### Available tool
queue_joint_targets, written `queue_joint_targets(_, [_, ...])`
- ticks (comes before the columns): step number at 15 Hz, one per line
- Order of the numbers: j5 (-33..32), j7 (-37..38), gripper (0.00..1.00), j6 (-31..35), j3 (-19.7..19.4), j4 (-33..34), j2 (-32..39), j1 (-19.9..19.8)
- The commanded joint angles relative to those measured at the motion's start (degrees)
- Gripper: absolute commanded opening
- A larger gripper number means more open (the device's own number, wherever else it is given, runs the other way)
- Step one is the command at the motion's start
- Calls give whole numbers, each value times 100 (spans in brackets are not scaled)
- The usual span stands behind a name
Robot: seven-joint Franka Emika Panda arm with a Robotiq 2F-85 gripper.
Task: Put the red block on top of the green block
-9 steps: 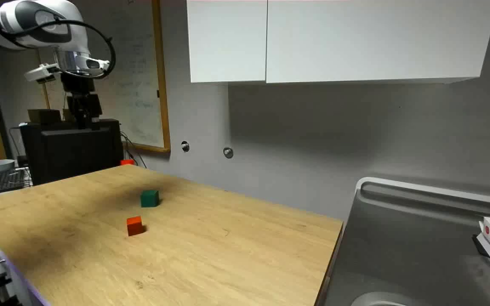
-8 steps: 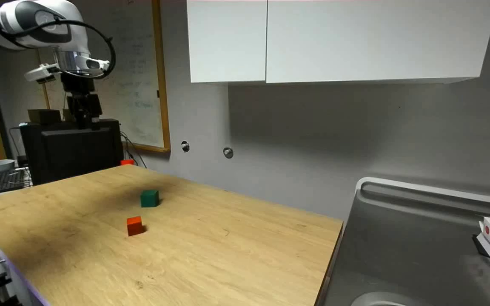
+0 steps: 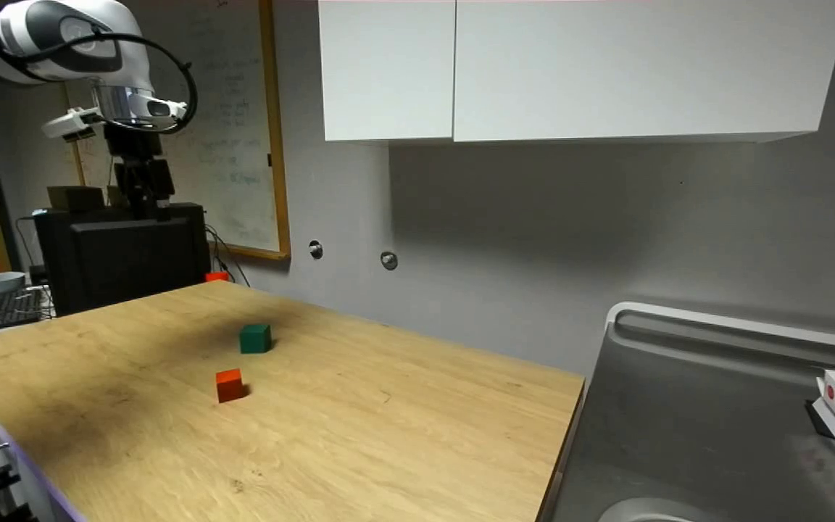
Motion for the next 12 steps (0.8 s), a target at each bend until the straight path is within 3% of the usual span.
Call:
queue_joint_targets(1, [-94,171,100,122,-189,-10,106,-7])
queue_joint_targets(12, [983,243,100,686,-1466,-373,1291,-681])
